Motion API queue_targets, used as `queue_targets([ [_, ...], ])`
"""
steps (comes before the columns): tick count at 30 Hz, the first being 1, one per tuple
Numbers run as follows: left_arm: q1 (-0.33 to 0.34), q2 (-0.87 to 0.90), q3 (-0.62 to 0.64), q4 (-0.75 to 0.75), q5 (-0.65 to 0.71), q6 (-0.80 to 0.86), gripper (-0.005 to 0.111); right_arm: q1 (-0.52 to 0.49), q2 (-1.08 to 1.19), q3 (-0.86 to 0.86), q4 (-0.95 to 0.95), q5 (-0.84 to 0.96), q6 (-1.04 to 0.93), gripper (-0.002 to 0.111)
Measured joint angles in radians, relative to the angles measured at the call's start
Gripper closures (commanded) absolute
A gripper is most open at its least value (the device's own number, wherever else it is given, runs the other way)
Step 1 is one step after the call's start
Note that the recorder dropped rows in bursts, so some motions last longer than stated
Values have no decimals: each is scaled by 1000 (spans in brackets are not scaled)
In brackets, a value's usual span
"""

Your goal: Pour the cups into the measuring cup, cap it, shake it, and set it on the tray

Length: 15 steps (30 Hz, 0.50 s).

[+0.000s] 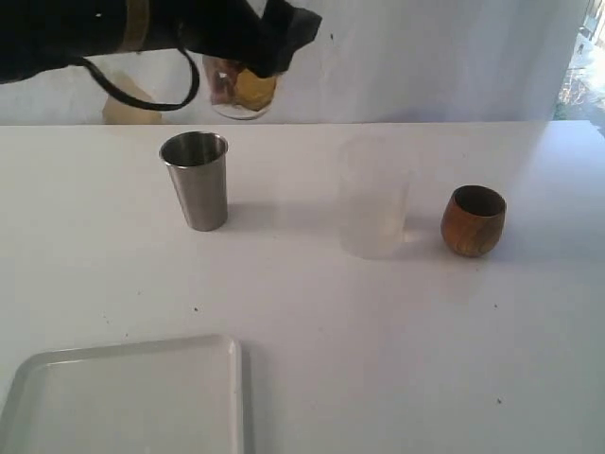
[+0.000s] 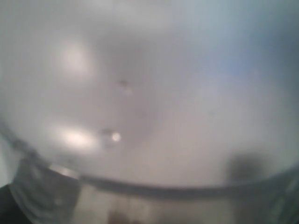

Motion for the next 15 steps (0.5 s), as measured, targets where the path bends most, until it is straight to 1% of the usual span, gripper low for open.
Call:
queue_targets([
  [5, 0, -144, 164, 0, 98, 2, 107, 0, 0, 0, 0, 0, 0, 108],
  [10, 0, -323, 344, 0, 120, -38, 107, 0, 0, 0, 0, 0, 0, 108],
  [15, 0, -475, 520, 0, 152, -118, 107, 0, 0, 0, 0, 0, 0, 108],
])
